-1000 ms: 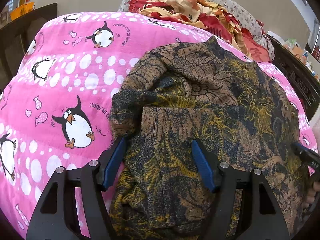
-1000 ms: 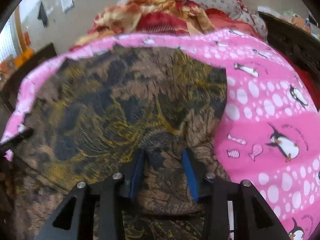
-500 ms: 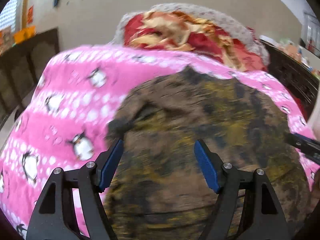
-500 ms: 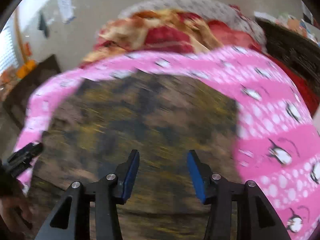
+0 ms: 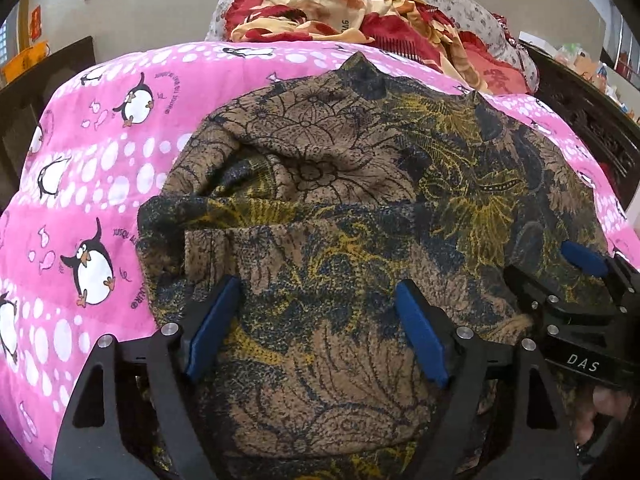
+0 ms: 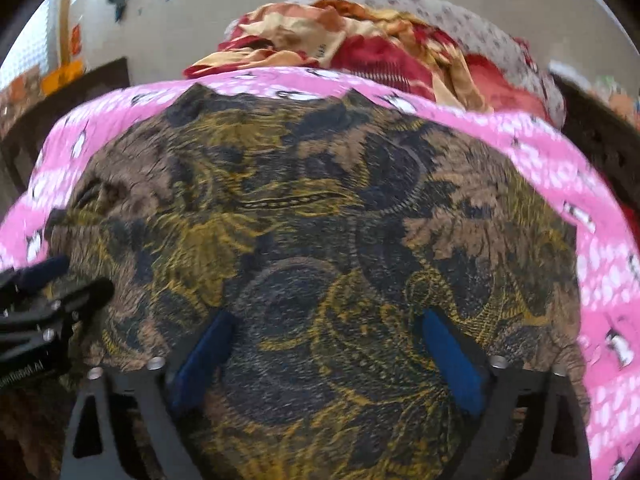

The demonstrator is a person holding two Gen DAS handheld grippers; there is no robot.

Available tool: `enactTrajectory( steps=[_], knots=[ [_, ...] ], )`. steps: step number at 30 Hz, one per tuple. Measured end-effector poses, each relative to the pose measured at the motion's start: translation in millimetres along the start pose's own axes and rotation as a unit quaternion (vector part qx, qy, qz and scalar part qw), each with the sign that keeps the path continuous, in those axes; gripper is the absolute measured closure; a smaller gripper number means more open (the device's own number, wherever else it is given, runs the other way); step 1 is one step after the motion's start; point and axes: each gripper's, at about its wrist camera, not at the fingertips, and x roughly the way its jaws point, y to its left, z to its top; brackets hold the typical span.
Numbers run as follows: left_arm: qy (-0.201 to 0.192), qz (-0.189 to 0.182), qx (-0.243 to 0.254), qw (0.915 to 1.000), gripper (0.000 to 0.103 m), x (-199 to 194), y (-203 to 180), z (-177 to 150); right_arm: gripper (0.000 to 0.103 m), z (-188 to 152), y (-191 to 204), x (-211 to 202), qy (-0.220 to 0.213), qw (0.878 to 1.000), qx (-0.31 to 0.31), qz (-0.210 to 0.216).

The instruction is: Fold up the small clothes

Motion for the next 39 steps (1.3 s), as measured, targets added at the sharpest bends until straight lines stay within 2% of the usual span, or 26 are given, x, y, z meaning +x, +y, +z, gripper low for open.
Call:
enactTrajectory(
  steps=[3, 11, 39],
  knots=[
    [-0.001, 0.000, 0.001, 1.0000, 0.021, -0.1, -2.2, 1.7, 0.001, 0.5, 1.8, 2.4, 0.000, 1.000, -0.008, -0.015],
    [0.003, 0.017, 0.023, 0.9996, 0.017, -2.4, -11.4, 1.3, 0.000, -5.0, 4.8, -7.7, 0.000, 1.000, -0.010, -0.021],
    [0.004, 0.015, 0.021, 0.9997, 0.016, -1.4, -11.5, 2.0, 0.000, -3.2, 1.7, -5.5, 0.002, 1.000, -0.006, -0.013]
  ],
)
